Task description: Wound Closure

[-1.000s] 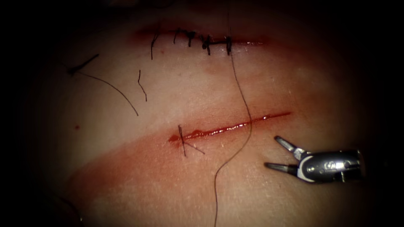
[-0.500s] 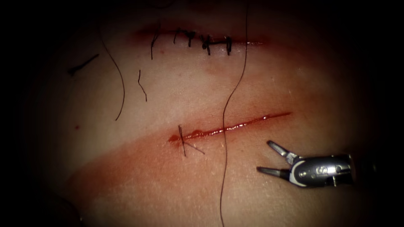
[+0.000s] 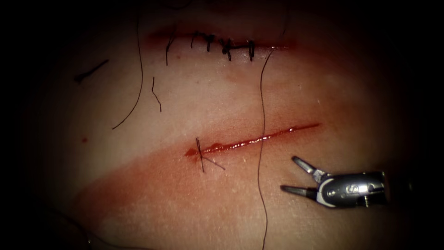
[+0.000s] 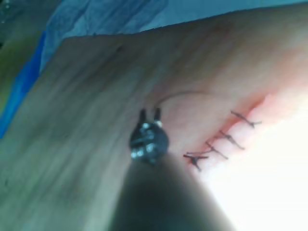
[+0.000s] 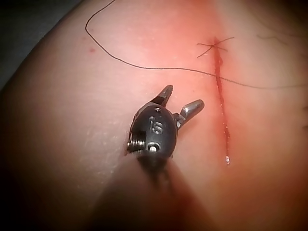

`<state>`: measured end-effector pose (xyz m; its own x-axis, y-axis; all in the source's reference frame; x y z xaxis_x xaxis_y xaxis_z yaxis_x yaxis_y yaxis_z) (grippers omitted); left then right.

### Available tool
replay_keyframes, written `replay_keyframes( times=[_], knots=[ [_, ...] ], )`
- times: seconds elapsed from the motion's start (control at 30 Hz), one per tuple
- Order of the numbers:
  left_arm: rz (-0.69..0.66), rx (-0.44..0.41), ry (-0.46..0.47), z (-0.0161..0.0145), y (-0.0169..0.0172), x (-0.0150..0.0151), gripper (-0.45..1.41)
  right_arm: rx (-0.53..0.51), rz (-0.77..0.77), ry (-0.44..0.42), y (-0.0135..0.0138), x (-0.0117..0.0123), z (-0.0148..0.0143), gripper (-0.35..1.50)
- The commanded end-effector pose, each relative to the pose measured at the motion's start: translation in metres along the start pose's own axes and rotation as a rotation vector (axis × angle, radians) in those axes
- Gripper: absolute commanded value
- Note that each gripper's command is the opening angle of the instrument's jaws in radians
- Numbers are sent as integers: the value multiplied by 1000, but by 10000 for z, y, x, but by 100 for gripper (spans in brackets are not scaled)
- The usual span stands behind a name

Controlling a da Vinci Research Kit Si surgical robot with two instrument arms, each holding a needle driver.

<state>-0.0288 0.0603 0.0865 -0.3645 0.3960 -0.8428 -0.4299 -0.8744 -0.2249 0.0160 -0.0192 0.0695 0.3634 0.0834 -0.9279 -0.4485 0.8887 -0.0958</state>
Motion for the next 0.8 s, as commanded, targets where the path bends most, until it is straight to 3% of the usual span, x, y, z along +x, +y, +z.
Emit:
replay_keyframes(
  times=[0.03, 0.2, 0.67, 0.8],
  knots=[
    [-20, -8, -1, 0, 3, 0, 109, 3, 3, 0, -10, -4, 3, 142],
    [-51, -71, 0, -39, 47, -15, 119, 2, 3, -1, -9, -4, 4, 143],
    [-30, -282, 32, -226, 211, -100, 119, 9, 10, 7, -12, -2, 13, 143],
    [-46, -332, 42, -267, 259, -121, 119, 12, 11, 11, -14, 0, 18, 143]
  ],
)
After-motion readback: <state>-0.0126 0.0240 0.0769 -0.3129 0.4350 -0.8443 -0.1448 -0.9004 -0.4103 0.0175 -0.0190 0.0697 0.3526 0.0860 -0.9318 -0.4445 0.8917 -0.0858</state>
